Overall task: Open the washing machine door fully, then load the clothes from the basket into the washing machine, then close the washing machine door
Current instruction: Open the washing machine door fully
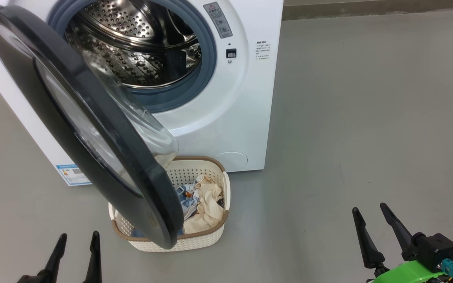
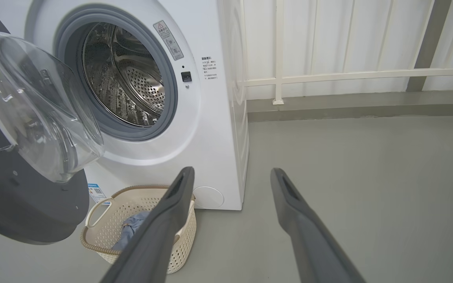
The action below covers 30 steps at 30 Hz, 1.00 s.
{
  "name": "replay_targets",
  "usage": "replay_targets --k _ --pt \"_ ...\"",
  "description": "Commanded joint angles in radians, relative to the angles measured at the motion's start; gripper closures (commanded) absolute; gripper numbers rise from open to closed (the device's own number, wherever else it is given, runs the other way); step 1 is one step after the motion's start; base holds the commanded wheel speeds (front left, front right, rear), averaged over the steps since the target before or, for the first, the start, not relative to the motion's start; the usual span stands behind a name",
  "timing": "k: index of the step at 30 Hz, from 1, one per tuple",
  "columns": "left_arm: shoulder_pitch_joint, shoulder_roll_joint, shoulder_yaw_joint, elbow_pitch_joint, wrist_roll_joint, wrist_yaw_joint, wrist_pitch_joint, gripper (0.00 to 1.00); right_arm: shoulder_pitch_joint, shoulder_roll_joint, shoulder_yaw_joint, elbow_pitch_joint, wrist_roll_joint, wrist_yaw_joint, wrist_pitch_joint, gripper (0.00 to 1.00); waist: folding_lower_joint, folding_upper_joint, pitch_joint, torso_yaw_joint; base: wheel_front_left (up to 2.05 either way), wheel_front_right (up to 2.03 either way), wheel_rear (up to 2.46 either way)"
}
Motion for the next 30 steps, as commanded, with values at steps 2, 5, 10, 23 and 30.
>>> replay_targets --k 2,5,10,23,30 --pt "-0.030 0.007 0.030 -0.023 0.000 0.005 -0.006 0.00 -0.004 -0.006 0.019 -0.019 -0.007 0.003 -0.007 0.00 0.0000 -0.0001 0.000 0.000 0.00 0.00 0.00" --pt "-0.031 0.007 0.029 -0.022 0.001 0.005 -0.006 0.00 -0.006 -0.008 0.018 -0.014 -0.005 0.003 -0.007 0.00 0.0000 -0.0001 0.002 0.001 0.00 0.00 0.00" --pt "-0.036 0.007 0.027 -0.018 0.001 0.005 -0.006 1.00 -0.010 -0.008 0.015 -0.012 -0.005 0.003 -0.007 0.00 0.0000 -0.0001 0.007 0.002 0.00 0.00 0.00" --pt "-0.087 0.007 0.038 -0.102 -0.013 0.014 -0.006 1.00 -0.011 -0.002 0.000 0.004 -0.004 0.003 -0.007 0.00 0.0000 -0.0001 0.006 0.016 0.00 0.00 0.00" --pt "-0.186 0.029 0.023 -0.249 0.026 0.010 -0.006 1.00 -0.008 0.005 -0.004 0.012 -0.010 0.003 -0.007 0.00 0.0000 -0.0001 -0.004 0.023 0.00 0.00 0.00"
